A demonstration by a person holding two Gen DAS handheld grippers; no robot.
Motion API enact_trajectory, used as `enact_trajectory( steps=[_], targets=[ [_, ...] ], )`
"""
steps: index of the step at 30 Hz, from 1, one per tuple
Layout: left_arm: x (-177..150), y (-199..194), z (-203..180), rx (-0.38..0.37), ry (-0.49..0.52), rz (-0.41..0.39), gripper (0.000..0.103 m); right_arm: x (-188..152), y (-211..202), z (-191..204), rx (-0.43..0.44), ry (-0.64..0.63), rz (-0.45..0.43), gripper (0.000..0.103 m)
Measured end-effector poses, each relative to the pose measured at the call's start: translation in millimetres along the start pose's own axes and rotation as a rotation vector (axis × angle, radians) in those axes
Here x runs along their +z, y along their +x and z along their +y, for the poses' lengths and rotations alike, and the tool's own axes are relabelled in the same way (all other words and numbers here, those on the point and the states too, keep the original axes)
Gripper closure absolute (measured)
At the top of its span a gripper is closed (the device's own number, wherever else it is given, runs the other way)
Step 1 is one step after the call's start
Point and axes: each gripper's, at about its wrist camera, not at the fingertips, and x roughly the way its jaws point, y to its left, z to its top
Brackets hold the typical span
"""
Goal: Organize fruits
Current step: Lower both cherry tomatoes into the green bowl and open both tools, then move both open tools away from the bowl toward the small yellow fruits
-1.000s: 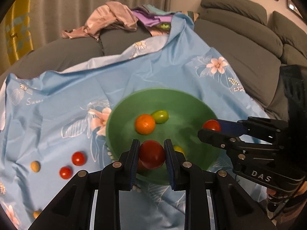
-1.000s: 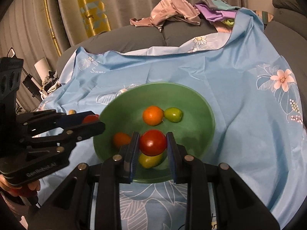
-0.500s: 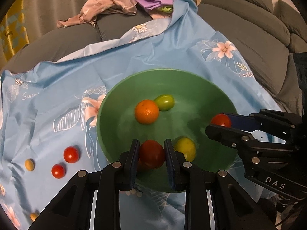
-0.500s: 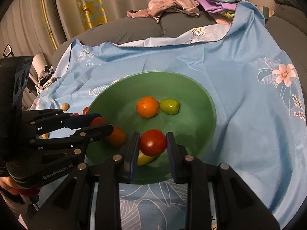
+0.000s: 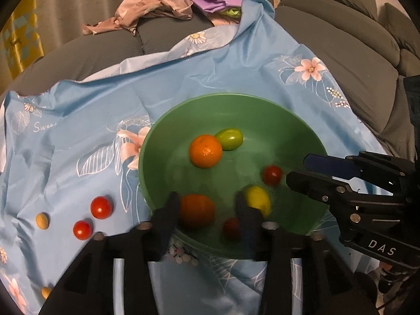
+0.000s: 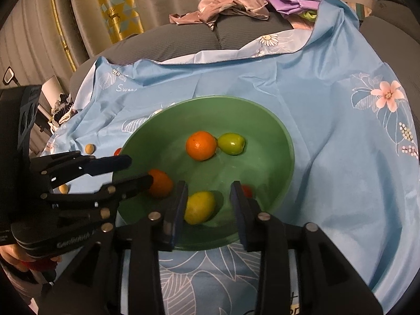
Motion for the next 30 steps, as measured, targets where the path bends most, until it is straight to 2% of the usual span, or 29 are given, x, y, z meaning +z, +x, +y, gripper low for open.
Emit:
enact_trajectory(
  steps=[1,4,6,8,12,14,19,30],
  targets=[
    [-0.4,-2.9,-0.1,0.000,0.000,-0.007,0.044,0.0,-2.1,-0.2,0.000,0.003,-0.004,0.065],
    [-0.8,-11.2,-0.5,0.006,-0.006,-0.019,0.042,-0.4,-8.9,1.9,0.005,0.006,-0.013,0.063],
    [-2.2,-17.3,-0.6,0.013,-0.009,-0.025,0.037,-1.1,-15.4,3.4,0.011,0.012,-0.025,0.054],
    [-5.2,-25.1,-1.0,0.023,-0.011,-0.032,0.027,-2.5,-22.7,5.5,0.015,0.020,-0.040,0.047],
    [-13.3,-42.0,3.9,0.014,-0.039,-0.041,0.025,-4.3,-37.2,11.8,0.021,0.030,-0.053,0.032],
    [-18.1,-51.2,5.5,0.024,-0.048,-0.045,0.024,-5.0,-43.6,16.5,0.026,0.028,-0.060,0.029],
    [-31.3,-74.2,11.3,0.054,-0.071,-0.064,0.015,-8.1,-59.7,27.4,0.046,0.018,-0.075,0.026],
    [-70.4,-114.1,34.0,0.116,-0.140,-0.071,0.015,-19.6,-78.7,65.7,0.097,-0.058,-0.052,0.020]
  ],
)
